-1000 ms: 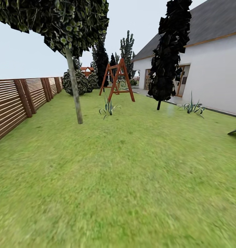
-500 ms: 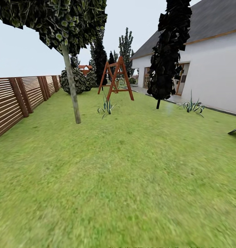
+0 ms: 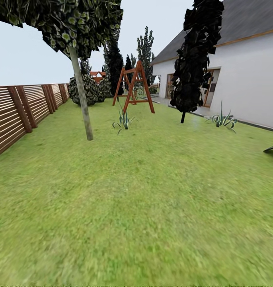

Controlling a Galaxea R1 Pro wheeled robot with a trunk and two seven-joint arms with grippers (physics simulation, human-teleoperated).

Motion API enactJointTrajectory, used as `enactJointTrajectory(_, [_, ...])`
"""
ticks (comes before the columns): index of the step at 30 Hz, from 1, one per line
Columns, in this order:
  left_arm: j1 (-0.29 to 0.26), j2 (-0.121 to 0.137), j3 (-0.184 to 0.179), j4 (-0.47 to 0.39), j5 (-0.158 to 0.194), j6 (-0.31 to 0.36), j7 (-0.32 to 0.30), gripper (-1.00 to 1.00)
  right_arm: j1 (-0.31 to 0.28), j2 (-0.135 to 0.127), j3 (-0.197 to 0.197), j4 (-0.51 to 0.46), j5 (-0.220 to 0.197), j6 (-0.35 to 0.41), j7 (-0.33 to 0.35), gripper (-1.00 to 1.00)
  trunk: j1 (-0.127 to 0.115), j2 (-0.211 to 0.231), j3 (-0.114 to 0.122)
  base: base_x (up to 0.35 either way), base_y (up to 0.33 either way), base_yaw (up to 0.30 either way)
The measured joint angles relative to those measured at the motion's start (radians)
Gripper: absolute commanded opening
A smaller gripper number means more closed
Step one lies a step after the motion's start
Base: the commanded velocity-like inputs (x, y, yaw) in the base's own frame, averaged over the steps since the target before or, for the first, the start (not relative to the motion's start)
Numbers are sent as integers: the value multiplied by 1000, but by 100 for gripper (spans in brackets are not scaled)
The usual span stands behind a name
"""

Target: Take the three Easter eggs out of the wicker basket on the lawn in the garden, then place them on the lawn next to a single tree (choose any tree) so that all three eggs are next to the same tree and none are left in the basket.

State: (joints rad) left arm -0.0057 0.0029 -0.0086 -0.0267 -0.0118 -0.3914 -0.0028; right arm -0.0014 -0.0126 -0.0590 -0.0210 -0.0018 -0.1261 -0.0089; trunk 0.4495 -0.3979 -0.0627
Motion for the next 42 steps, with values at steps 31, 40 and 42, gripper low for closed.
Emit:
enactJointTrajectory(31, [0, 0, 0, 1, -2, 0, 0, 100, 0, 4, 0, 0, 0, 0, -1, 100, -1, 0, -40, 73, 0, 0])
enactJointTrajectory(40, [0, 0, 0, 0, -1, -1, 0, 100, 0, 5, -1, 0, 0, 0, -1, 100, -1, 0, -41, 329, 0, 0])
enactJointTrajectory(42, [0, 0, 0, 0, -1, -1, 0, 100, 0, 5, -1, 0, 0, 0, -1, 100, -1, 0, -41, 335, 0, 0])
